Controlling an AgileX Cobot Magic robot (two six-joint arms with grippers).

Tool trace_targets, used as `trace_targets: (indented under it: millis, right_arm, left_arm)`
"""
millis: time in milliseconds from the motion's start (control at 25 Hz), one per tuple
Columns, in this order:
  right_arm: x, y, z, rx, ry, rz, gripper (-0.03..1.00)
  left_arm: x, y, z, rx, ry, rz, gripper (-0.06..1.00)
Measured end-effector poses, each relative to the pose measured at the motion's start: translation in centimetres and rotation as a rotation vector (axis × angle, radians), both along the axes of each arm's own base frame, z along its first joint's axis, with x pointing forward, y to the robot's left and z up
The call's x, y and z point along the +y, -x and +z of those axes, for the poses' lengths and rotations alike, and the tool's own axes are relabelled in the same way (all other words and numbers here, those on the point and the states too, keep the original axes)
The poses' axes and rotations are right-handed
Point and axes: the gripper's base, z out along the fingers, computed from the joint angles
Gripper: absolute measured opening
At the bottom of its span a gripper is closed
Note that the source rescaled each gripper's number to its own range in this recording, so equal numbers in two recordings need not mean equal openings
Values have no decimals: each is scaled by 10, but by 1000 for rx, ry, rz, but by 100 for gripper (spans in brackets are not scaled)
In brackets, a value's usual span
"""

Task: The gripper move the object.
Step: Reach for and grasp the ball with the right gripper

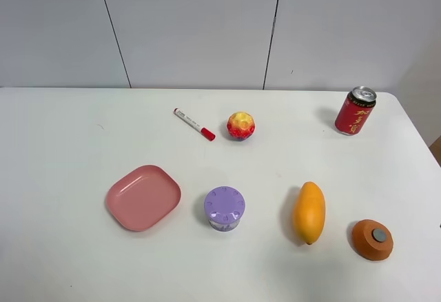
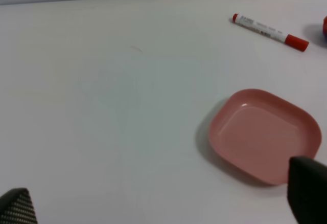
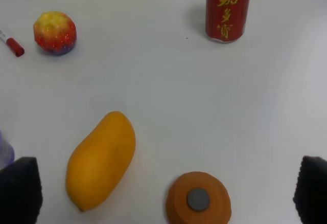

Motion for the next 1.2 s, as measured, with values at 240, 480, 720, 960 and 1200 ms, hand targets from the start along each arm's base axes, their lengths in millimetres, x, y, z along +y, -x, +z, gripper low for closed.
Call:
trace_targets:
  millis: [240, 480, 720, 960, 1200]
  right_arm:
    - [0, 0, 0, 0, 0, 0, 100]
    - [0, 0, 0, 0, 0, 0, 100]
    - [0, 0, 0, 0, 0, 0, 100]
    - [0, -7, 0, 44, -5, -4, 100]
    - [4, -47, 13, 192, -27, 2, 100]
  left_arm:
    - [0, 0, 0, 0, 0, 0, 100]
    - [0, 0, 0, 0, 0, 0, 100]
    - [0, 0, 0, 0, 0, 0, 100]
    - [0, 0, 0, 0, 0, 0, 100]
    - [0, 0, 0, 0, 0, 0, 100]
